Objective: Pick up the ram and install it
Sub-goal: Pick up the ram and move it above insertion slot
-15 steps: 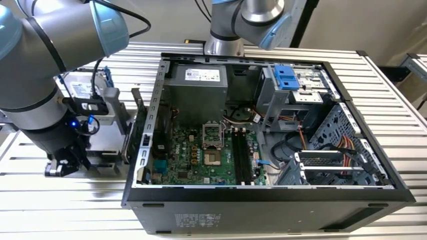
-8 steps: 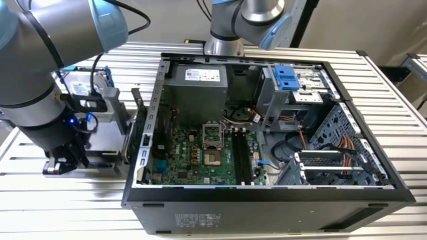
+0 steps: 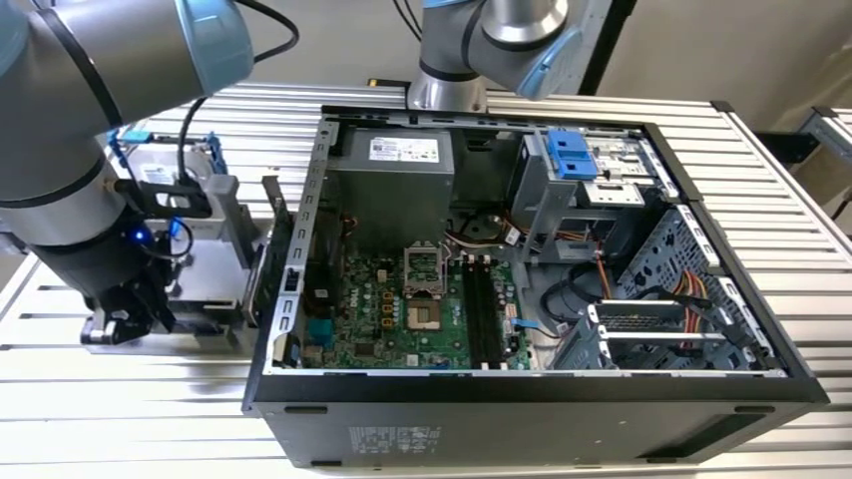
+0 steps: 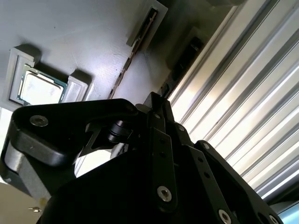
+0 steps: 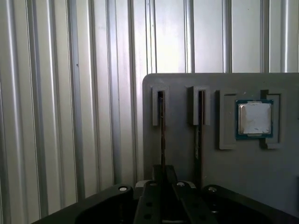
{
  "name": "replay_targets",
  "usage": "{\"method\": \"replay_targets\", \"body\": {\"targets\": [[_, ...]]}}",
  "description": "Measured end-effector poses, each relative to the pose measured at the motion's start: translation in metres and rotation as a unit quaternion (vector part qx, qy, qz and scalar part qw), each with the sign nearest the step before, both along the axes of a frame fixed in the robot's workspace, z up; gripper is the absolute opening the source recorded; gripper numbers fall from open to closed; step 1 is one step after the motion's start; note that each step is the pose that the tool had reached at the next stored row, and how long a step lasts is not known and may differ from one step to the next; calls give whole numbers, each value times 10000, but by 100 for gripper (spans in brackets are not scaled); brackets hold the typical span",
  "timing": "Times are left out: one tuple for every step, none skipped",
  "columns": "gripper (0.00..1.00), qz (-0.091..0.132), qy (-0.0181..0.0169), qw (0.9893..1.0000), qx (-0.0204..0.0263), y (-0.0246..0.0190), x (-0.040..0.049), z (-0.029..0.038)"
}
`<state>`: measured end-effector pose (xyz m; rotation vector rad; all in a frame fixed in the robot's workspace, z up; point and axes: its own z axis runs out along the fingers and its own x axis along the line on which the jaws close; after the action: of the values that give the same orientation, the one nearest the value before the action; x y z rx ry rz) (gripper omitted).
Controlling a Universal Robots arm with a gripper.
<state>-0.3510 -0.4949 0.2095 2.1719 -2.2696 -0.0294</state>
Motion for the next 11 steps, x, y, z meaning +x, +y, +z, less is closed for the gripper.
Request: {"method": "replay_targets", "body": {"targets": [[0, 0, 0, 10000, 0, 0, 0, 9], [0, 0, 0, 10000, 0, 0, 0, 17], [0, 0, 0, 10000, 0, 0, 0, 26], [0, 0, -1, 10000, 0, 0, 0, 35], [0, 0, 0, 10000, 0, 0, 0, 45], [0, 0, -1, 10000, 1, 0, 0, 54], [0, 0, 0, 10000, 0, 0, 0, 65], [0, 0, -1, 10000, 1, 0, 0, 72], [0, 0, 0, 10000, 0, 0, 0, 83], [0, 0, -1, 10000, 0, 0, 0, 93], [0, 0, -1, 10000, 1, 0, 0, 102]]}}
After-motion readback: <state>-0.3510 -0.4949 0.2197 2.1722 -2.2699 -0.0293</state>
